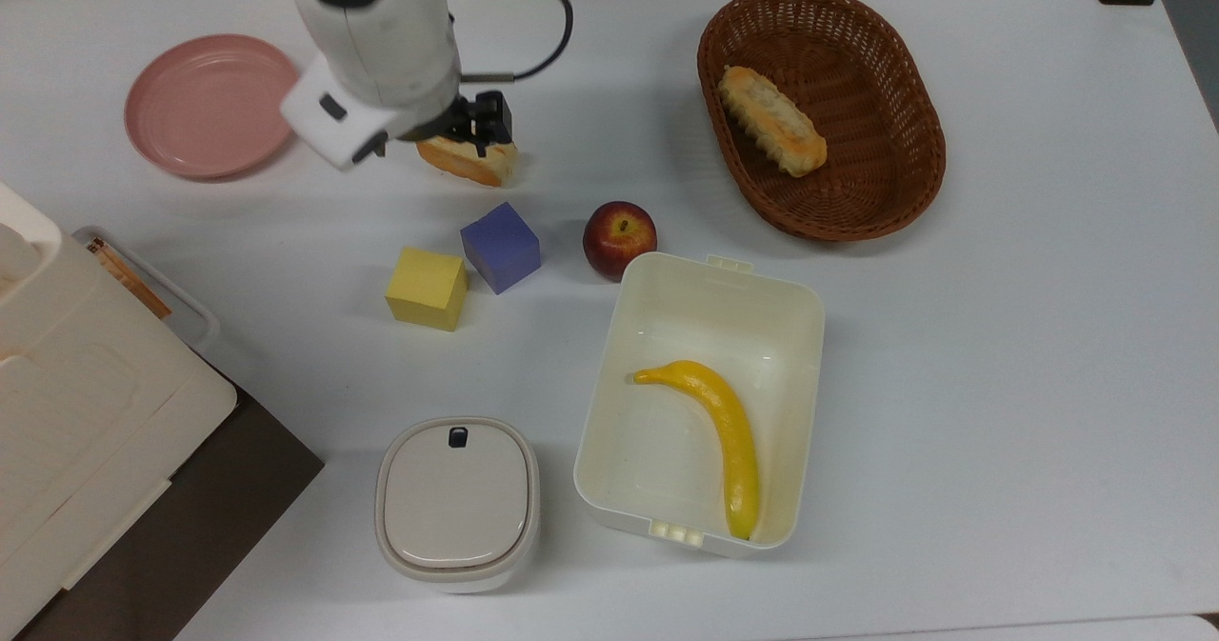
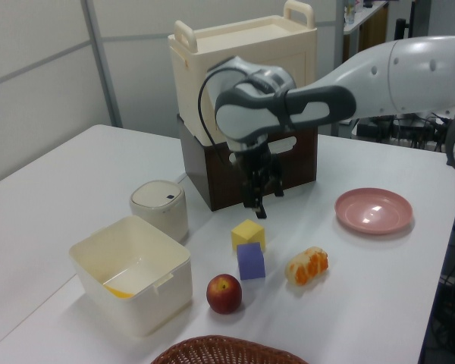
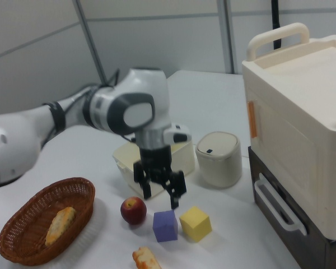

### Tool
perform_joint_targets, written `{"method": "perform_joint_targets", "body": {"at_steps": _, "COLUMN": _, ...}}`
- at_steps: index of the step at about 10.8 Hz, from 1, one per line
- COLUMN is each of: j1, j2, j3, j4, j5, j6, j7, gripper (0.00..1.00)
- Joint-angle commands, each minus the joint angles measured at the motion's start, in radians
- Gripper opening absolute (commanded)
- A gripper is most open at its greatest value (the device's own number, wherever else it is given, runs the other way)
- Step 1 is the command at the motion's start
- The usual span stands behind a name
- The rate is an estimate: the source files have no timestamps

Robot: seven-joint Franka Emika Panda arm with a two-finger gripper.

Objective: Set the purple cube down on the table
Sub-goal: 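Open the gripper, release the purple cube, and raise the gripper away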

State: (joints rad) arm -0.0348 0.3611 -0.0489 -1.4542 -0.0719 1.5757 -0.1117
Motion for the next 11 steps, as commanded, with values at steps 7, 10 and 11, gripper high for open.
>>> {"method": "perform_joint_targets", "body": {"at_steps": 7, "j1": 0.006, "j2": -0.143, "j3": 0.012, "j4": 0.021, "j5": 0.007, "j6": -0.006, "j7": -0.011, "gripper": 1.0}}
{"method": "perform_joint_targets", "body": {"at_steps": 10, "j1": 0.0, "j2": -0.151, "j3": 0.009, "j4": 0.021, "j5": 0.0, "j6": -0.006, "j7": -0.037, "gripper": 1.0}}
{"method": "perform_joint_targets", "body": {"at_steps": 11, "j1": 0.0, "j2": -0.158, "j3": 0.009, "j4": 0.021, "j5": -0.002, "j6": -0.006, "j7": -0.039, "gripper": 1.0}}
